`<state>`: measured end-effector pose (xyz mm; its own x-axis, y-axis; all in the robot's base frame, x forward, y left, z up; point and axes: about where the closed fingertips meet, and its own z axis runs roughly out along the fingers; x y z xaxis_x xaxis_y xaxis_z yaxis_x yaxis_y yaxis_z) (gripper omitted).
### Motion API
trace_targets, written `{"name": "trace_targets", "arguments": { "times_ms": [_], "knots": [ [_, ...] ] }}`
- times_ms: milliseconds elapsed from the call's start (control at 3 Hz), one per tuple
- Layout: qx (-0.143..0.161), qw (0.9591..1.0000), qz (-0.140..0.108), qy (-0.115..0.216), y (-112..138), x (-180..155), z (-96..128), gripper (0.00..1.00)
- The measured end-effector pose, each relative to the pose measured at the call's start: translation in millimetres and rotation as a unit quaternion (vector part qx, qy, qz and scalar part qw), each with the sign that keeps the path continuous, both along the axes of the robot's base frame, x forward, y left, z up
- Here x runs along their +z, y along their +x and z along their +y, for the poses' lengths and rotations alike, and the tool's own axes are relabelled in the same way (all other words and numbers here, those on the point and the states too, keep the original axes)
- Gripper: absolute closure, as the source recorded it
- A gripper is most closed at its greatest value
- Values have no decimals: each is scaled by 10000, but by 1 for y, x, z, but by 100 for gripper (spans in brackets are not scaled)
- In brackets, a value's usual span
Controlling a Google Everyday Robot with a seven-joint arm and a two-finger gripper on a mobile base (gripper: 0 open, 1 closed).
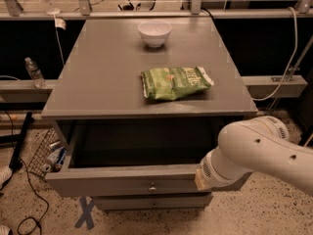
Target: Close top drawer
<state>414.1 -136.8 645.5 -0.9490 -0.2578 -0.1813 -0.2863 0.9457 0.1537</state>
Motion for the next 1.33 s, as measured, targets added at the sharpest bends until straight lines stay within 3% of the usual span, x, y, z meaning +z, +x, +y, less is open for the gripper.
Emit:
{"name": "trace_targets", "arguments": {
  "times_ms": [333, 667, 1000, 1333],
  "knots": [
    [57, 9996, -209, 170, 17, 1, 7, 100],
    [57, 9996, -209, 170, 17, 1, 7, 100],
    [-21, 9987, -457, 231, 26, 6, 6, 100],
    [-148, 9945, -977, 338, 53, 12, 6, 100]
  ]
}}
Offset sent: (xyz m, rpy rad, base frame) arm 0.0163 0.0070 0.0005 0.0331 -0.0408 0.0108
